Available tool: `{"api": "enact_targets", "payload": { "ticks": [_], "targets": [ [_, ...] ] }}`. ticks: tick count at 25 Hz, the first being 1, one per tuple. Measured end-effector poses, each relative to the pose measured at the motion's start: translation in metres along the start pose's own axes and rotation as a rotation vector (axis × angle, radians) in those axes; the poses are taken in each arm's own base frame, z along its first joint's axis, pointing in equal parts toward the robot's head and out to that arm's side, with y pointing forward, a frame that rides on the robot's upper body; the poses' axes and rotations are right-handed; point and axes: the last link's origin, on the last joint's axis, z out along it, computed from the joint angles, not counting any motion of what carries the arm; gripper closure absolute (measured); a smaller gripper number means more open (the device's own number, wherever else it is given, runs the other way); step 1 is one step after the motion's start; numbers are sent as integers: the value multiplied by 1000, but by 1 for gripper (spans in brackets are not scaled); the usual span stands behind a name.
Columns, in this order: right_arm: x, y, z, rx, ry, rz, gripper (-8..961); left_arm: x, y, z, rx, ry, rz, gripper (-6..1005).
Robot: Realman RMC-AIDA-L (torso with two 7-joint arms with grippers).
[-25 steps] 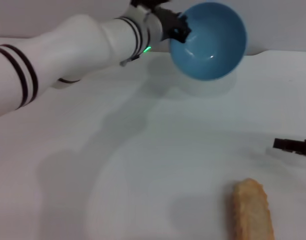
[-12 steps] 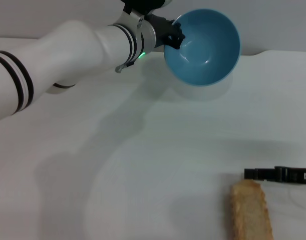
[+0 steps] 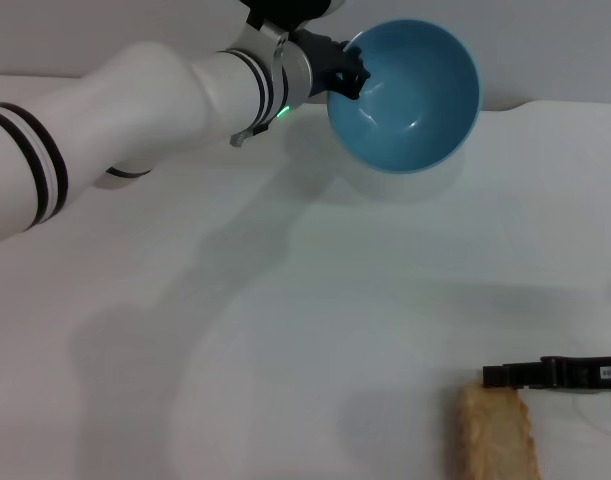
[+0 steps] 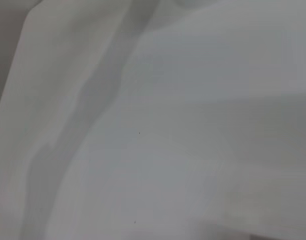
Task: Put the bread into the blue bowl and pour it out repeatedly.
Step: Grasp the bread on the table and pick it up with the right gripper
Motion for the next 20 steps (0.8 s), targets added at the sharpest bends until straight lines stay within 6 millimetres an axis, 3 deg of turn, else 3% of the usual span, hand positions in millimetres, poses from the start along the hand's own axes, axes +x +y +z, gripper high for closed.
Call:
{"api": "enact_targets", "payload": {
  "ticks": [14,20],
  "targets": [
    [2,-3,-1,35,48,-2,511,-2,0,0,4,-2,-5,1001],
    [-3,4,8,28,66,-27,501,-2,-1,-1,6,-1,-6,1000]
  ]
}}
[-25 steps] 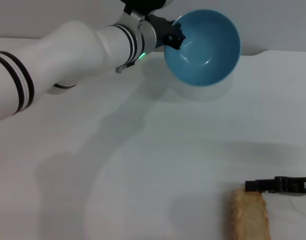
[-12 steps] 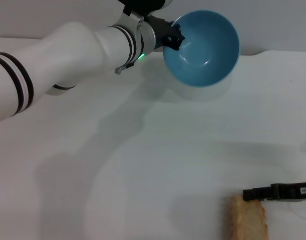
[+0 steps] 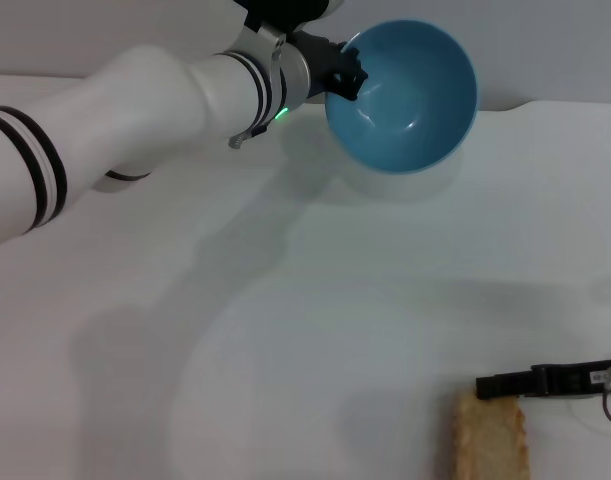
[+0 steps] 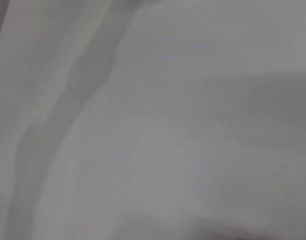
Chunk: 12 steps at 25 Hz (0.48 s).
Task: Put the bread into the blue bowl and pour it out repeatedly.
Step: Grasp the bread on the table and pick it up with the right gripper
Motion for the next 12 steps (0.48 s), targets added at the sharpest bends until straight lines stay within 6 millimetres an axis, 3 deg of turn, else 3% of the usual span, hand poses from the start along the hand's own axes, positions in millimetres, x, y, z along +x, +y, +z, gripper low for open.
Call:
{"api": "enact_targets", "payload": {
  "ticks": [4,12],
  "targets": [
    [0,2,3,-6,17,-2,511,-2,0,-1,1,-1,-4,1000],
    [-3,6,4,-19,12,-20,664,-2,-1,-1,2,0,-2,1001]
  ]
}}
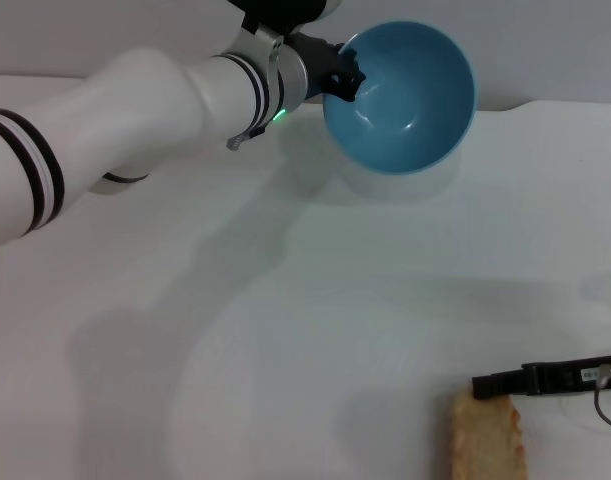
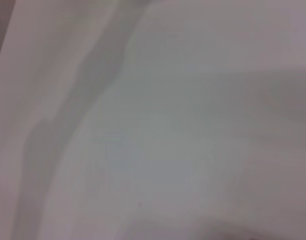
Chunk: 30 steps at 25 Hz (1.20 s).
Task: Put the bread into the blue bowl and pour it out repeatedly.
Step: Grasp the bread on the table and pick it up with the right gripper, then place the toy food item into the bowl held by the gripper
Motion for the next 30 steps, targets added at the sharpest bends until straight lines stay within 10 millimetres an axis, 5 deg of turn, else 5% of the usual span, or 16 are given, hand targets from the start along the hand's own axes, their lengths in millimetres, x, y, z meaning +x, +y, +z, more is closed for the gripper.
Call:
{"api": "enact_targets", "payload": {
  "ticks": [15,20,23,30],
  "targets": [
    [-21,20,-13,-122,-141,-134,796,-3,-1,0,2,-7,-3,1000],
    [-49,25,-47,-119,-321,-226,836,-5,3,0,-36,-28,-4,1000],
    [-72,33,-86,-95,-542,-333,855,-7,9,-1,-77,-47,-7,1000],
    [-94,40,-120,-85,-707,-387,878,-10,37,-3,-206,-92,15,1000]
  ]
}}
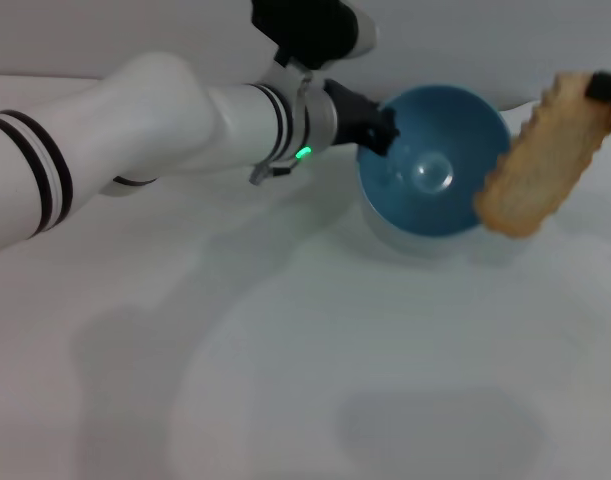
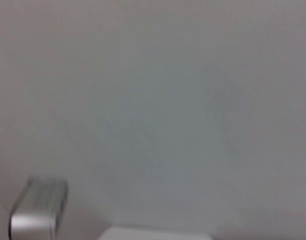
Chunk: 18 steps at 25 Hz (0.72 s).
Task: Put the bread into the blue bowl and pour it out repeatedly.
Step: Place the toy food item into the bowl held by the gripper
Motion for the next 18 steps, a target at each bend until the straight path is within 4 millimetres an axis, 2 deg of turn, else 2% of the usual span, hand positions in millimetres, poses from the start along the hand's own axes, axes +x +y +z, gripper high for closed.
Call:
{"api": "enact_targets", "payload": {
  "ticks": [4,7,14,18],
  "targets": [
    [-12,3,2,-6,-52,-61,889,1,9,0,-51,-12,-8,999],
    [-13,1,12,9,-51,-57,890,1,17,0,-91,-25,-22,999],
    [17,-3,43,-5,9,18,895,0,27,0,-122,-33,-16,999],
    [31,-5,49,6,39,55,897,0,26,0,-118,-32,-19,999]
  ]
}}
